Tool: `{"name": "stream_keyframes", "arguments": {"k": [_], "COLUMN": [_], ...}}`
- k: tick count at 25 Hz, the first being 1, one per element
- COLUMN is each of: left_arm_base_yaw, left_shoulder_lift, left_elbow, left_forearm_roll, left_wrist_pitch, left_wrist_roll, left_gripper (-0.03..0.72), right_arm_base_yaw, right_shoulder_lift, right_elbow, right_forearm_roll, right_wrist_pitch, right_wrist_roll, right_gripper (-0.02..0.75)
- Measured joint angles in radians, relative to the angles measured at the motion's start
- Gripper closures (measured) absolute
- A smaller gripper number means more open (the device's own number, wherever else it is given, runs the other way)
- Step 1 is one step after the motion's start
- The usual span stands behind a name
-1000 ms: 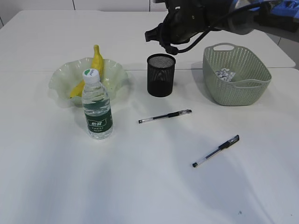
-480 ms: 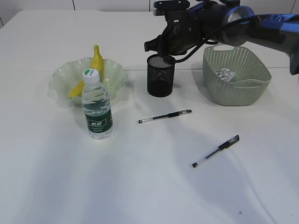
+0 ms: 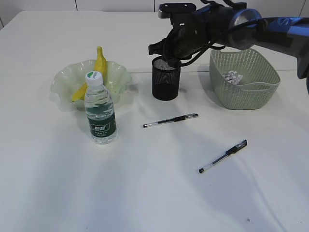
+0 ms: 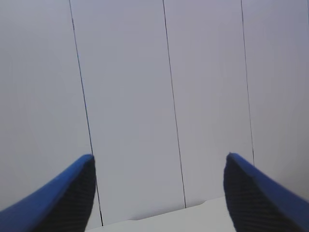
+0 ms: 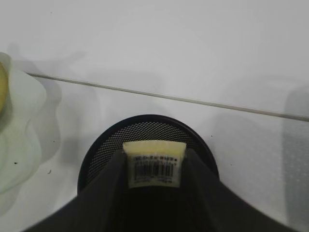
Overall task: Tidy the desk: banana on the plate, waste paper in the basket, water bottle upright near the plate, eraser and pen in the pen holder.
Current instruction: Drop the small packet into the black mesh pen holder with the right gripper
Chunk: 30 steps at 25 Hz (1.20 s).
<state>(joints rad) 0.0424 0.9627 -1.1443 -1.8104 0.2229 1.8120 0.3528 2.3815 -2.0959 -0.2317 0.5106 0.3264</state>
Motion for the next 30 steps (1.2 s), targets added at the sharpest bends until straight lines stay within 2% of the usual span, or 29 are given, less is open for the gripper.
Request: {"name": "stream_keyframes", "arguments": {"k": [15,30], "left_arm_base_yaw": [0.0,0.0], "left_shoulder_lift": [0.011,0.011], "left_elbow": [0.0,0.0], "left_forearm_roll": [0.0,0.0], "left_wrist_pitch": [0.025,0.031], "left_wrist_roll": [0.0,0.0], "left_gripper": [0.099,0.099], "right_arm_base_yaw": [0.004,0.004], "right_shoulder_lift": [0.001,0.001], "right_elbow": [-0.001,-0.001], "right_forearm_roll": [0.022,0.043], "right_wrist_pitch": [0.058,0.051], "right_wrist_roll": [0.0,0.0], "right_gripper": [0.498,0.498]}}
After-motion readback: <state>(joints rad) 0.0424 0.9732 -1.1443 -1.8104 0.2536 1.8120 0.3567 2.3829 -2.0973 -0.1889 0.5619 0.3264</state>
